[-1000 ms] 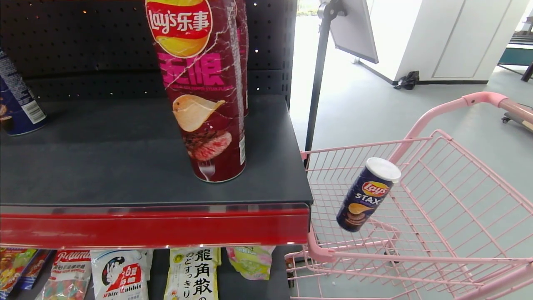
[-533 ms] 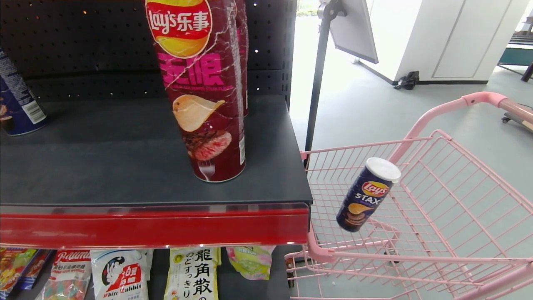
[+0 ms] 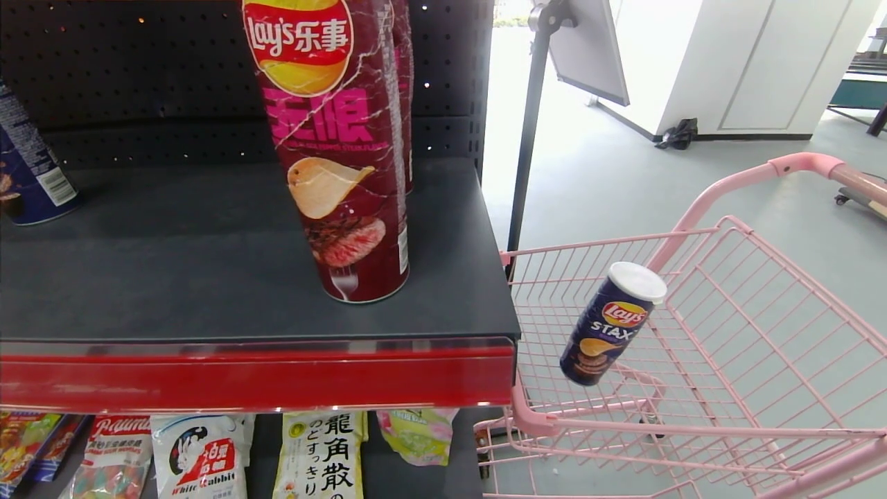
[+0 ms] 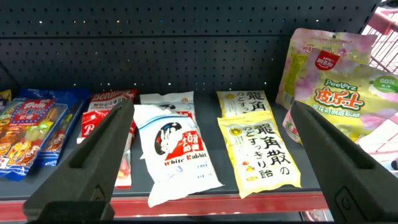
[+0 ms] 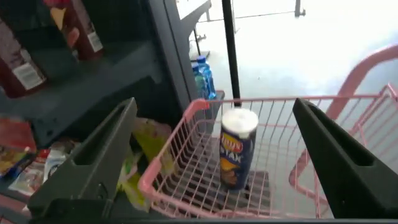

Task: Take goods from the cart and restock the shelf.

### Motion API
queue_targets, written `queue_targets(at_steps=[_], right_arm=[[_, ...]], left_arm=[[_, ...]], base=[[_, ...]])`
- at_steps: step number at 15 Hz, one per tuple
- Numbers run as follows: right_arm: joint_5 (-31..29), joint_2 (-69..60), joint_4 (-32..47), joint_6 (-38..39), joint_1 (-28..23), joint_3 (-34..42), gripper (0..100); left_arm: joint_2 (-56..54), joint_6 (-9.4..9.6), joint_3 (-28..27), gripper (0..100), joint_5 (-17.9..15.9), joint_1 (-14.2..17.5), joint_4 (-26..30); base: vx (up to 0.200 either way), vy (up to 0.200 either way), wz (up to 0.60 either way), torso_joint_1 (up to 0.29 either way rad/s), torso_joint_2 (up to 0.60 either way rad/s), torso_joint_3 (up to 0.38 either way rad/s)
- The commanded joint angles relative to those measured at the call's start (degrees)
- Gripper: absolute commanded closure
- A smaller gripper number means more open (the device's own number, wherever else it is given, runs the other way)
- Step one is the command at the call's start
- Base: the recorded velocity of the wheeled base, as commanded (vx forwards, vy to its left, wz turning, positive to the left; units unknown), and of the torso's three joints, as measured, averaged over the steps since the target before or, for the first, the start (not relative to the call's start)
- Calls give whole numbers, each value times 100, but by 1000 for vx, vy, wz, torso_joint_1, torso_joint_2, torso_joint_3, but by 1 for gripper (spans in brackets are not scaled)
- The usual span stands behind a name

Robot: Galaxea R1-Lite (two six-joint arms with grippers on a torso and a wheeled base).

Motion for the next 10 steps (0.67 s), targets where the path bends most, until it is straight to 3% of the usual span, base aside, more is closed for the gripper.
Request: queue_targets(at_steps=[1, 2, 3, 4, 9, 10], right_arm=[[964, 2571, -2679, -269, -544, 408, 0], [1386, 2922, -3224, -436, -835, 812, 0], [1386, 2922, -3224, -436, -835, 812, 0], [2511, 4179, -4437, -1087, -1713, 1383, 0], [3390, 5401, -4911, -1412, -2021, 1102, 0], [3680, 5867, -5052, -1799, -2030, 988, 0]], left_arm=[[6, 2, 1, 0, 4, 0, -1], [6, 2, 1, 0, 4, 0, -1], [6, 2, 1, 0, 4, 0, -1], [6, 2, 1, 0, 4, 0, -1], [-3, -7, 1, 0, 4, 0, -1], [6, 2, 1, 0, 4, 0, -1]], base=[[0, 0, 0, 0, 0, 0], [0, 0, 0, 0, 0, 0], [0, 0, 0, 0, 0, 0], [0, 0, 0, 0, 0, 0], [0, 0, 0, 0, 0, 0], [0, 0, 0, 0, 0, 0]])
